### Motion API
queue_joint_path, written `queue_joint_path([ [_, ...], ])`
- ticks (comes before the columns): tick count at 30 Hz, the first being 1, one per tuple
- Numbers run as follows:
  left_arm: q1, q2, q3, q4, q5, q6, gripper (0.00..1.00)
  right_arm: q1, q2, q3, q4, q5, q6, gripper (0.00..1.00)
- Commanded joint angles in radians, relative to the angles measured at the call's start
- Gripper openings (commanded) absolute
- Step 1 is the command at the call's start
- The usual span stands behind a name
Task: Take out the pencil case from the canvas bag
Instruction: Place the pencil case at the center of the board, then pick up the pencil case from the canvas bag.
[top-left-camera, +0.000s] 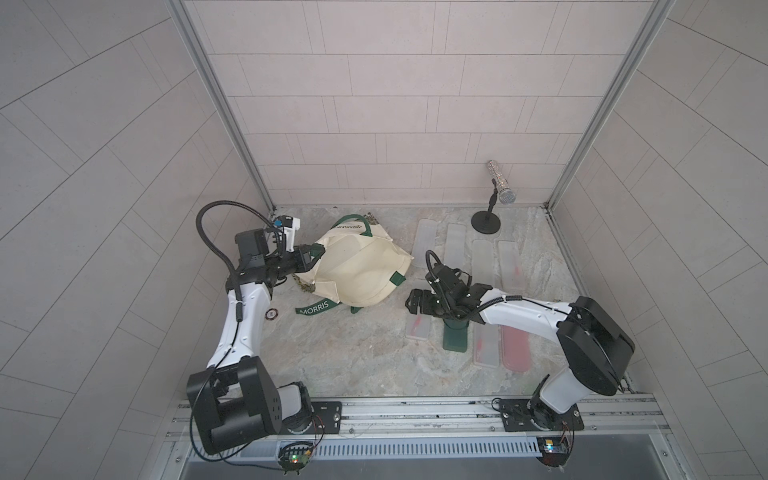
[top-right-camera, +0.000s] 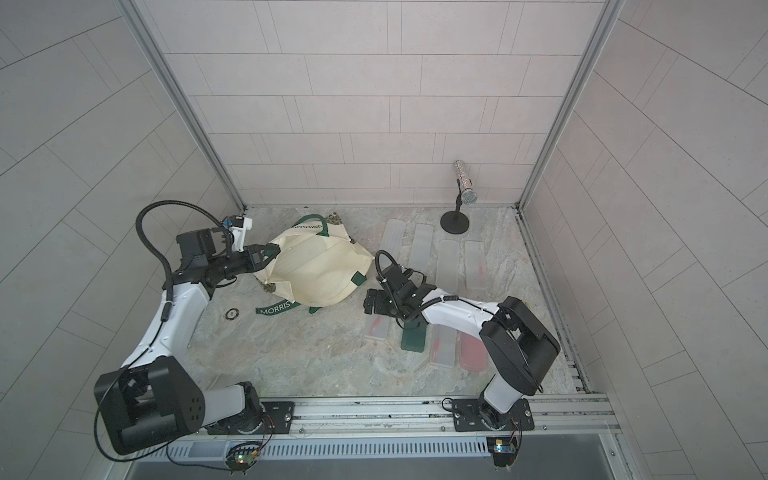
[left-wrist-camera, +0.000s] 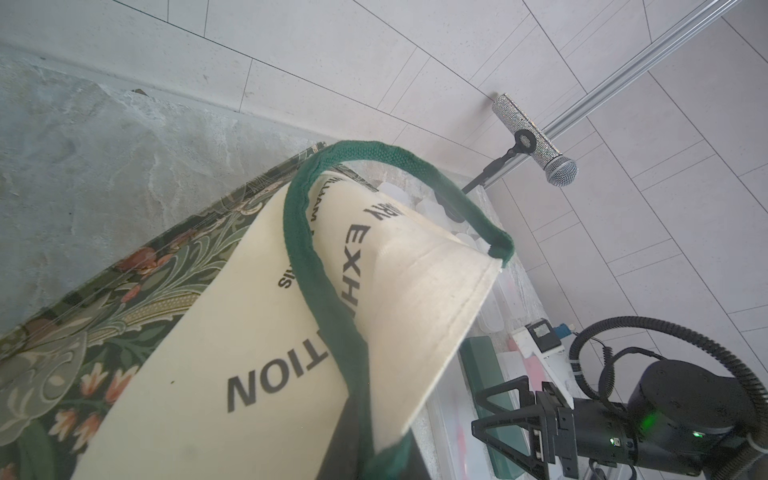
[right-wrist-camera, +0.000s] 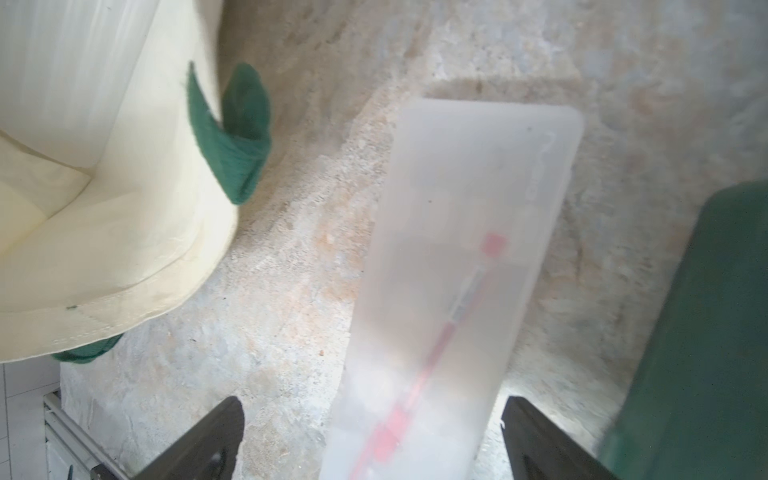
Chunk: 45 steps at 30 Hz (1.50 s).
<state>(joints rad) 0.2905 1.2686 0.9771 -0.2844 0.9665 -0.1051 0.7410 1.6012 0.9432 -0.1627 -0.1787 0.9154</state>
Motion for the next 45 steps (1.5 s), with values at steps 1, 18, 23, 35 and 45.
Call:
queue_joint_path([
  [1, 0.01, -0.005, -0.009, 0.021, 0.014, 0.001, 0.0, 0.009, -0.029, 0.012, 0.038, 0.017, -0.016, 1.0],
  [18, 0.01, -0.003, -0.002, 0.017, 0.063, 0.004, 0.0, 0.083, -0.045, 0.057, 0.353, -0.01, -0.052, 1.0],
  [23, 0.01, 0.008, 0.025, -0.025, 0.059, 0.035, 0.0, 0.115, 0.031, 0.132, 0.435, -0.04, -0.074, 1.0],
  [35, 0.01, 0.019, 0.058, -0.061, 0.066, 0.054, 0.0, 0.18, 0.279, 0.319, 0.608, -0.058, -0.1, 1.0],
  [45, 0.009, 0.027, 0.083, -0.069, 0.073, 0.042, 0.01, 0.21, 0.35, 0.383, 0.555, 0.035, -0.174, 1.0],
])
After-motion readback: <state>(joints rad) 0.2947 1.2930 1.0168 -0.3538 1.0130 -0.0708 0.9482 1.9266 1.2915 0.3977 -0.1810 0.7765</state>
